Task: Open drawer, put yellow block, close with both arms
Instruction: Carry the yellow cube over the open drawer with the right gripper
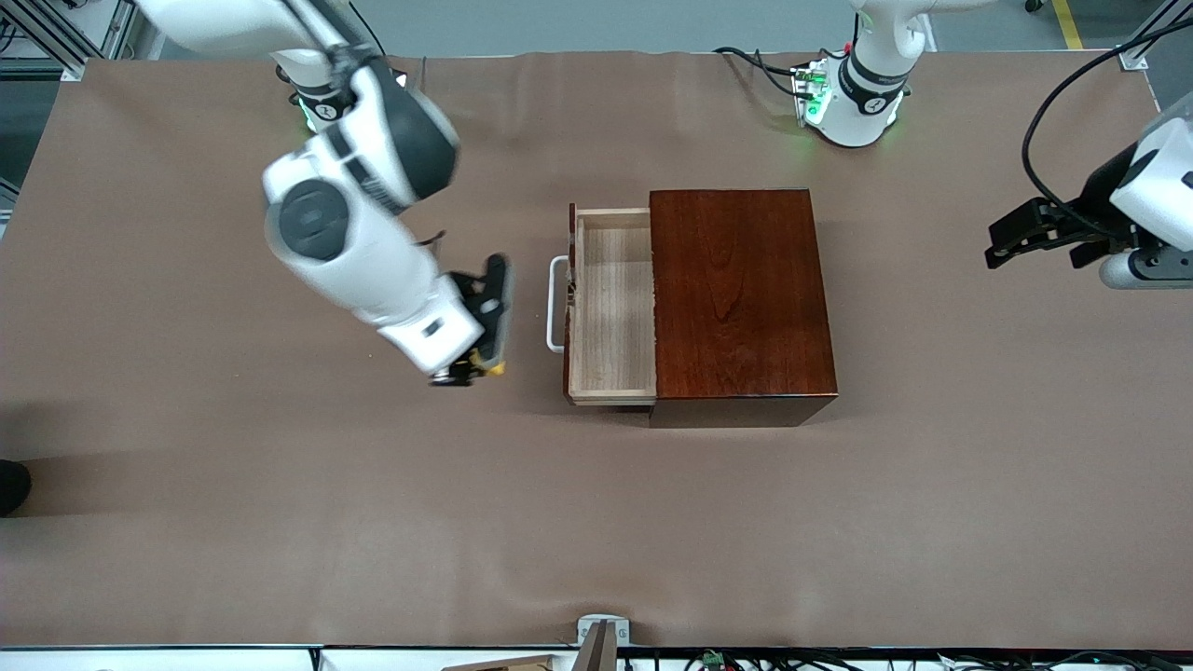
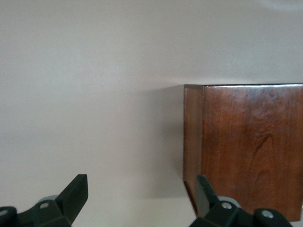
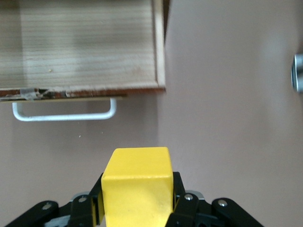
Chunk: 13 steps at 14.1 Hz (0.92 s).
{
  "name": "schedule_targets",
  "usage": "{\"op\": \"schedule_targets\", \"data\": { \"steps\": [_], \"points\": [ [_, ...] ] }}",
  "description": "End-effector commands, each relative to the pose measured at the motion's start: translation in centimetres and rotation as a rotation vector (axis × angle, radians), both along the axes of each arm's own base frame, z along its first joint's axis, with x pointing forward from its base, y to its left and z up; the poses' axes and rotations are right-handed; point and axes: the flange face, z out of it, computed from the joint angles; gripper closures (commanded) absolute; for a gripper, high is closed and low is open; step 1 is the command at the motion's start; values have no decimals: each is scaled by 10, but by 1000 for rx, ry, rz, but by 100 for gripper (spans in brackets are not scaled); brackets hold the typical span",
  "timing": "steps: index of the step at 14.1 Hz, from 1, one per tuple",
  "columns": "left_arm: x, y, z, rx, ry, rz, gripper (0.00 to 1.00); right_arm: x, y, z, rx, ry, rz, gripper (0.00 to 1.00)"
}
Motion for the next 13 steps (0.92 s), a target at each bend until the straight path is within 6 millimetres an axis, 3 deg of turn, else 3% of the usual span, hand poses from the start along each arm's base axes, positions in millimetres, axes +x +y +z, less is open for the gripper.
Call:
{"op": "schedule_targets", "data": {
  "steps": [1,6,13],
  "points": [
    [-4,10,-1,-12,-20,-43,0,1,42,-3,-34,-63,106,100],
    [1,7,-8,-7,-41,10,0,-37,119,-32,-108,-69,150,100],
    [2,8,-12,-6,-39,13,0,-53,143,-77,-138,-21,79,100]
  ]
}}
